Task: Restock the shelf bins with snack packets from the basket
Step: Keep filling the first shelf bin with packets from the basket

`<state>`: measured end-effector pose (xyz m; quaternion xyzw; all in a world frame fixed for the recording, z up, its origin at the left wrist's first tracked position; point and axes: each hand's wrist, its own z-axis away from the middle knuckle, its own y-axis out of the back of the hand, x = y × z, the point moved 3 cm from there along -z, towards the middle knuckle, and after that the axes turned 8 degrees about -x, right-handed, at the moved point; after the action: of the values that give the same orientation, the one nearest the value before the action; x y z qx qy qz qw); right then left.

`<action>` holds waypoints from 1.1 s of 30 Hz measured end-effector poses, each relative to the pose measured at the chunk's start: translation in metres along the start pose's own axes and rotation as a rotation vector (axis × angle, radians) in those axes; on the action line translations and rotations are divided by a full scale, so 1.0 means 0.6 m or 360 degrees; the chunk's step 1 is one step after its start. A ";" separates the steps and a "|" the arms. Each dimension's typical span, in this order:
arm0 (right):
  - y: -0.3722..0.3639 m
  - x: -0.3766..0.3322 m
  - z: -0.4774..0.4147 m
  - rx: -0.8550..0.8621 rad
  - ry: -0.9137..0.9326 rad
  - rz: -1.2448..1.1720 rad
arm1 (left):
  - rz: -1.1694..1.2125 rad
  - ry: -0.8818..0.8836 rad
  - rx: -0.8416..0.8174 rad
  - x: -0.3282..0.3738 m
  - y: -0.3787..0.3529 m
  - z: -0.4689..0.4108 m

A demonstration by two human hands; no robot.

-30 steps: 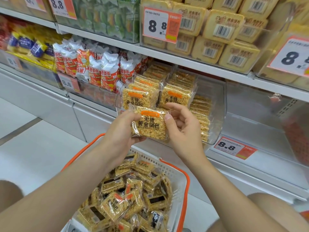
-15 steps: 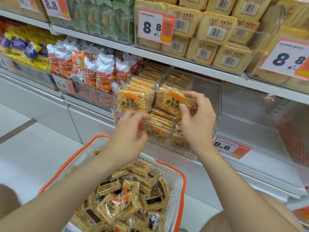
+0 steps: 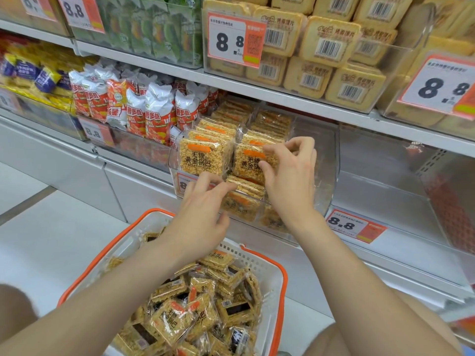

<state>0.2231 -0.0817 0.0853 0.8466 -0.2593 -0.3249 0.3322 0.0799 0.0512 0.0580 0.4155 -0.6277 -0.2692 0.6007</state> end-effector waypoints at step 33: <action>-0.284 0.038 0.266 -0.2245 0.0367 0.0417 | -0.1143 0.0387 -0.1208 -0.091 -0.074 0.027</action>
<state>0.1609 -0.0494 -0.1386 0.4218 -0.0506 -0.2810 0.8606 0.0691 0.0723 -0.0102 0.3858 -0.2305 -0.6156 0.6473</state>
